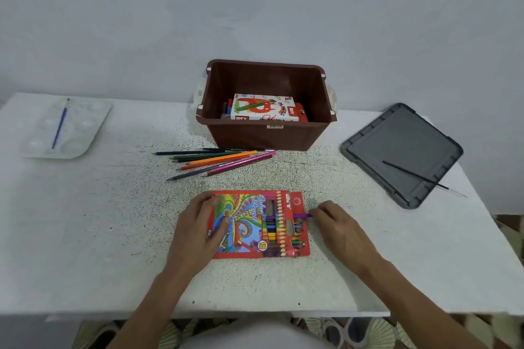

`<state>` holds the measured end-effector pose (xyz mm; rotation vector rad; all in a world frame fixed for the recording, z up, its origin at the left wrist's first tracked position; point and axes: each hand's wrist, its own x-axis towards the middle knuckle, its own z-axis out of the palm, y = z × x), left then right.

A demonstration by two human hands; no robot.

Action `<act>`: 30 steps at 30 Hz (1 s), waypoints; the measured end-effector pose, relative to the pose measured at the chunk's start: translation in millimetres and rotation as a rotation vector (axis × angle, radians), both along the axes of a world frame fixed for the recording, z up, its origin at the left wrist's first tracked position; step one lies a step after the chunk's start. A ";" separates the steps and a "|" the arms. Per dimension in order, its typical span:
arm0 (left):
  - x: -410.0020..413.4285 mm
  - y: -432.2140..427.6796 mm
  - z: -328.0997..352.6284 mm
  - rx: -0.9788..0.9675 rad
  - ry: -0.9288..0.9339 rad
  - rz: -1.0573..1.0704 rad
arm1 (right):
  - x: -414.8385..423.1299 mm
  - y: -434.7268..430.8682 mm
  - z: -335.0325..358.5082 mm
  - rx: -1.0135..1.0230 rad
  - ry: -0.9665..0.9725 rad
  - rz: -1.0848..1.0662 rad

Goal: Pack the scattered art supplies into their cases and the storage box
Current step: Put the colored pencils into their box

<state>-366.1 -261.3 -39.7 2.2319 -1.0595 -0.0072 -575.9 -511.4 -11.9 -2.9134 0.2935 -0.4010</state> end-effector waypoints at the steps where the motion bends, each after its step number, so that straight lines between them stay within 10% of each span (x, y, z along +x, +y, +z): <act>1: -0.3 -0.1 0.3 -0.001 -0.005 0.000 | 4.1 4.2 -1.1 0.026 -0.029 0.002; 16: 5.9 -3.5 5.8 -0.068 0.111 0.094 | 10.2 34.5 -18.3 0.541 -0.265 -0.208; 30: 71.2 -29.3 25.7 0.284 -0.426 0.007 | 10.2 37.0 -16.5 0.591 -0.287 -0.200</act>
